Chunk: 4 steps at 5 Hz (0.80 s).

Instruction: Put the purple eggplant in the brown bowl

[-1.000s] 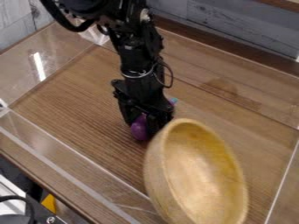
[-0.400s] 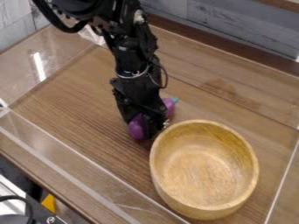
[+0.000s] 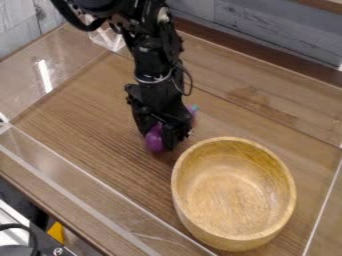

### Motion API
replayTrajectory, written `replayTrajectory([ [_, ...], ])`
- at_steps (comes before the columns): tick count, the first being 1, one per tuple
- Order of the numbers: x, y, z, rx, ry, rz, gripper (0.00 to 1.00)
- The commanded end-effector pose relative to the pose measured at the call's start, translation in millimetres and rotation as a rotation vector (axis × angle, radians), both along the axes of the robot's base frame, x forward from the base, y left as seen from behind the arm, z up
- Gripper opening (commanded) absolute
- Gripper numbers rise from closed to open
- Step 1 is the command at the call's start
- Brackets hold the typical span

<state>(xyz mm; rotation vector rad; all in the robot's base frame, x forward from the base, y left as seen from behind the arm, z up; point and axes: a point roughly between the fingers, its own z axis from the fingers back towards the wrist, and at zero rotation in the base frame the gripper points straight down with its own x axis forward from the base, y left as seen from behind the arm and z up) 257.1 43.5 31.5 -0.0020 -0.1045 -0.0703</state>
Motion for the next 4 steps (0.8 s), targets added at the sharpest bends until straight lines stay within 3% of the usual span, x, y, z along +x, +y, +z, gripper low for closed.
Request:
replayTrajectory([
  [1, 8.2, 16.6, 3.0, 0.023, -0.03, -0.015, 0.0],
  [3, 6.3, 22.0, 26.9, 0.029, -0.037, 0.039, 0.0],
  [4, 6.9, 30.3, 24.5, 0.027, -0.055, 0.117, 0.0],
])
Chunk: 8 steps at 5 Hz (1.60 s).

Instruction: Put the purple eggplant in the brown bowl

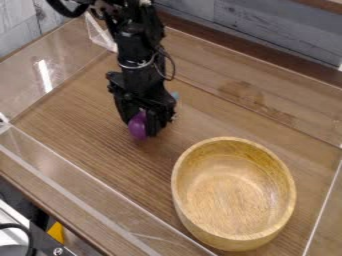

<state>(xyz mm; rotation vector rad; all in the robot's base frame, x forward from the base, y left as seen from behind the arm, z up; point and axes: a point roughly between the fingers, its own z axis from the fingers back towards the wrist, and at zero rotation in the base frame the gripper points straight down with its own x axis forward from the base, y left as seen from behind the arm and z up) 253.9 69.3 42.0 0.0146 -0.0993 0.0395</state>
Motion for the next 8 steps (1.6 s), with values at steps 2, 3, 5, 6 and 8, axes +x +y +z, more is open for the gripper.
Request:
replayTrajectory([
  [2, 11.1, 24.3, 20.2, 0.01, -0.073, 0.06, 0.0],
  [3, 12.5, 39.7, 29.0, 0.005, -0.081, 0.047, 0.0],
  [5, -11.8, 8.9, 66.2, -0.055, -0.084, -0.067, 0.0],
  [6, -15.1, -26.2, 84.2, -0.083, -0.087, -0.08, 0.0],
  [8, -23.2, -112.2, 77.5, -0.117, -0.057, -0.18, 0.0],
])
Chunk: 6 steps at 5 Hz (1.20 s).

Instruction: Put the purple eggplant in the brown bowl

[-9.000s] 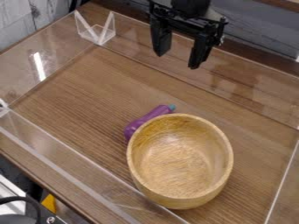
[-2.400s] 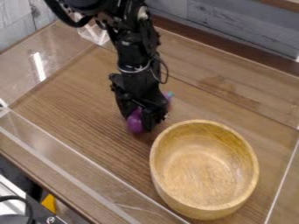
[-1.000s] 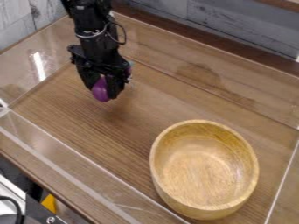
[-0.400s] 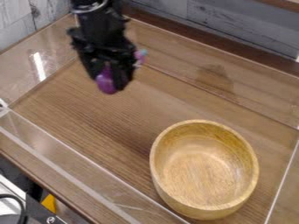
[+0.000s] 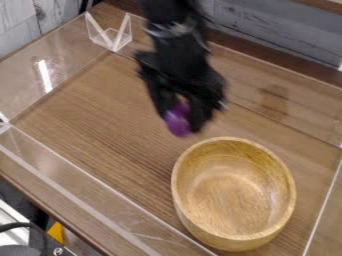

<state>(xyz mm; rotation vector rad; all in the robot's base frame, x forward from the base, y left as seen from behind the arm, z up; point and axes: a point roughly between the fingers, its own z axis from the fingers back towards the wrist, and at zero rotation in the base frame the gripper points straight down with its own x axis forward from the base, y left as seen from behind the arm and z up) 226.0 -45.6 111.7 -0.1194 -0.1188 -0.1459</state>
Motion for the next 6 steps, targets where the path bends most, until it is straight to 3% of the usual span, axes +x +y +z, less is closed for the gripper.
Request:
replayTrajectory([
  [1, 0.2, -33.6, -5.4, 0.003, -0.027, -0.039, 0.0],
  [2, -3.6, -48.4, -7.1, 0.014, -0.022, -0.088, 0.0],
  [3, -5.6, -48.8, -7.0, 0.016, -0.021, -0.116, 0.0],
  [5, -12.6, -55.2, -34.8, 0.018, -0.018, -0.067, 0.0],
  [6, -16.1, -53.0, -35.5, 0.023, -0.016, -0.018, 0.0],
])
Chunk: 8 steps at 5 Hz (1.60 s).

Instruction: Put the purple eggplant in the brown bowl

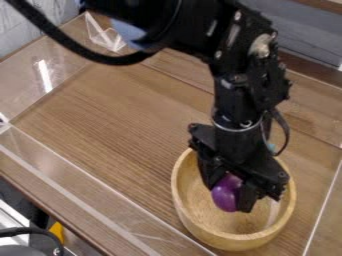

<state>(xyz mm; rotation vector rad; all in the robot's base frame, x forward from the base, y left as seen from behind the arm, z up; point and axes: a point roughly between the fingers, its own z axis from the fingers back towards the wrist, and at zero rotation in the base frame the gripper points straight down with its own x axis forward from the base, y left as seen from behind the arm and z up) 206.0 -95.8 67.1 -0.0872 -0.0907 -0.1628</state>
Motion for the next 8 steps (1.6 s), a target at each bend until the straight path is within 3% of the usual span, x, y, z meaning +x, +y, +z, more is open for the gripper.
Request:
replayTrajectory([
  [1, 0.9, 1.7, 13.6, -0.014, -0.041, 0.056, 1.0],
  [3, -3.9, -2.6, 18.6, -0.019, -0.054, 0.049, 1.0],
  [6, 12.6, -14.4, -5.9, -0.025, -0.072, -0.073, 1.0],
  [8, 9.9, -24.8, -5.9, -0.03, -0.075, -0.071, 1.0],
])
